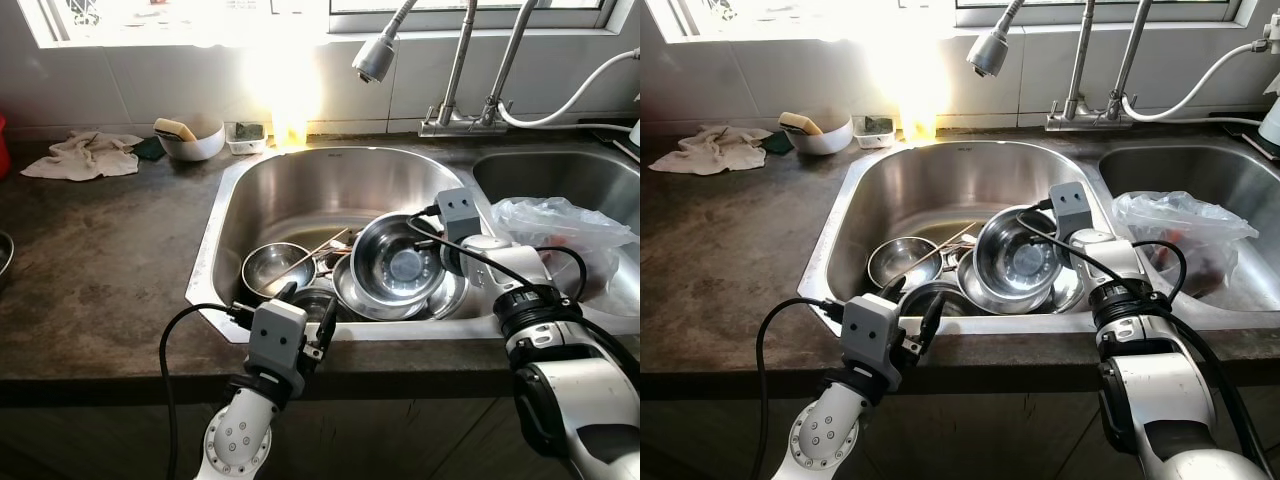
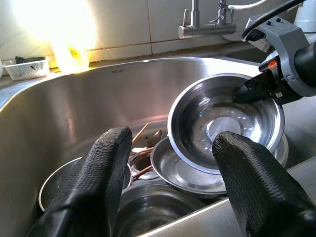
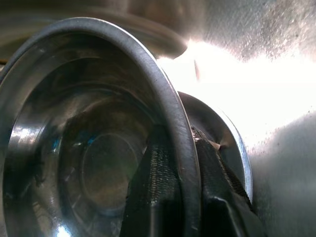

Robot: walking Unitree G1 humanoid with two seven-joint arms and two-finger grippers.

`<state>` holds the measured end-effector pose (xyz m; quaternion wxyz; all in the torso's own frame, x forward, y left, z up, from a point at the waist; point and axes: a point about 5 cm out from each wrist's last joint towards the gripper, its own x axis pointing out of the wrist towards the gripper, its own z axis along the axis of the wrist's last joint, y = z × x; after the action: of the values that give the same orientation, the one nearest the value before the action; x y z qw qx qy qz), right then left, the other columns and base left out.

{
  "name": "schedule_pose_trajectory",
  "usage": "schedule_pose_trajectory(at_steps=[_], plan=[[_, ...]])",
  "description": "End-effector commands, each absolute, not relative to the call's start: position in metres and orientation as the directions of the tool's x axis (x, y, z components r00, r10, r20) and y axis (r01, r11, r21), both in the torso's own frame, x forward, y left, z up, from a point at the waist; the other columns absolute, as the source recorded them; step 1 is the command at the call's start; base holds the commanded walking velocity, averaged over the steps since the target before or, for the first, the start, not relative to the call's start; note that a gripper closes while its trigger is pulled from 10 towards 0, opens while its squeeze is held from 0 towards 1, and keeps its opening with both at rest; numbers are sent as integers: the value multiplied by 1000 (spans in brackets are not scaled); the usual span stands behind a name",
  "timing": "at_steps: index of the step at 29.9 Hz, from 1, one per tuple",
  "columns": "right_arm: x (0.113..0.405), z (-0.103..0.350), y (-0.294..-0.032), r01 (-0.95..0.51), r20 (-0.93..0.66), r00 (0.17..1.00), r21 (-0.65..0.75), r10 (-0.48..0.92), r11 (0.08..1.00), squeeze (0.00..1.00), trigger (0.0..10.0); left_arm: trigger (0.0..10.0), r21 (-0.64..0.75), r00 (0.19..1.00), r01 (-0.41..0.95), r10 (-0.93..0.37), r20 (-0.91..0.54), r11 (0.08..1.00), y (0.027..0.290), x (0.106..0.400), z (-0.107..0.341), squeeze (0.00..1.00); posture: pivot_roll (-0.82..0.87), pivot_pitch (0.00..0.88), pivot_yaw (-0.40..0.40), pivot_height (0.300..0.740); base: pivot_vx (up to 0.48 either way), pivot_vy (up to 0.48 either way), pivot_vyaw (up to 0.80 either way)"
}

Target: Kitchen organization

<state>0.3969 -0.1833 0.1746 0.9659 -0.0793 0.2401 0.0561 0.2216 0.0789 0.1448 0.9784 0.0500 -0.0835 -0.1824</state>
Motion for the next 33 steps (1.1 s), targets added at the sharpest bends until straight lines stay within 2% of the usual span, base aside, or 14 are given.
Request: schedule_pose_trajectory(at_steps=[1, 2, 14, 15, 16, 19, 22, 23, 26, 28, 29, 33], plan=[[399, 179, -182, -155, -462, 884, -135, 77, 979, 161, 10000, 10000, 130, 926, 345, -360, 117, 930, 81, 219, 141, 0, 26, 110, -35, 740, 0, 0, 0], [399, 177, -181, -161, -464, 881, -122, 87, 979, 1000, 10000, 10000, 130, 925, 345, -360, 118, 929, 81, 219, 141, 0, 24, 107, -34, 740, 0, 0, 0], [402, 181, -185, -129, -423, 903, -112, 70, 985, 1000, 10000, 10000, 133, 922, 351, -367, 123, 927, 78, 222, 143, 0, 27, 75, -37, 740, 0, 0, 0], [402, 183, -185, -119, -404, 913, -120, 61, 986, 267, 10000, 10000, 133, 922, 351, -367, 124, 927, 79, 222, 143, 0, 29, 71, -37, 740, 0, 0, 0], [402, 188, -185, -99, -367, 929, -123, 48, 987, 0, 10000, 10000, 134, 923, 349, -365, 125, 928, 79, 222, 143, 0, 28, 69, -35, 740, 0, 0, 0], [400, 195, -186, -73, -307, 951, -126, 31, 989, 0, 10000, 10000, 136, 923, 347, -363, 125, 928, 80, 223, 143, 0, 27, 67, -32, 740, 0, 0, 0], [393, 207, -184, -61, -196, 981, -236, 14, 970, 0, 10000, 10000, 137, 923, 346, -363, 126, 928, 80, 224, 143, 0, 24, 66, -26, 740, 0, 0, 0], [387, 214, -179, -56, -125, 992, -213, 30, 975, 0, 10000, 10000, 137, 923, 346, -363, 127, 928, 80, 225, 143, 0, 23, 67, -26, 740, 0, 0, 0], [379, 220, -175, -41, -70, 997, -174, 29, 984, 0, 10000, 10000, 137, 923, 345, -362, 130, 929, 81, 226, 144, 0, 21, 68, -26, 740, 0, 0, 0], [357, 229, -164, -58, 58, 996, -137, 66, 989, 0, 10000, 10000, 136, 924, 343, -360, 132, 930, 81, 227, 144, 0, 14, 69, -22, 740, 0, 0, 0], [357, 229, -164, -58, 58, 996, -137, 66, 989, 0, 10000, 10000, 136, 924, 343, -360, 132, 930, 81, 227, 144, 0, 14, 69, -22, 740, 0, 0, 0], [320, 222, -152, -69, 148, 986, -75, 79, 995, 0, 10000, 10000, 129, 924, 344, -360, 129, 930, 80, 227, 143, 0, 6, 69, -21, 740, 0, 0, 0]])
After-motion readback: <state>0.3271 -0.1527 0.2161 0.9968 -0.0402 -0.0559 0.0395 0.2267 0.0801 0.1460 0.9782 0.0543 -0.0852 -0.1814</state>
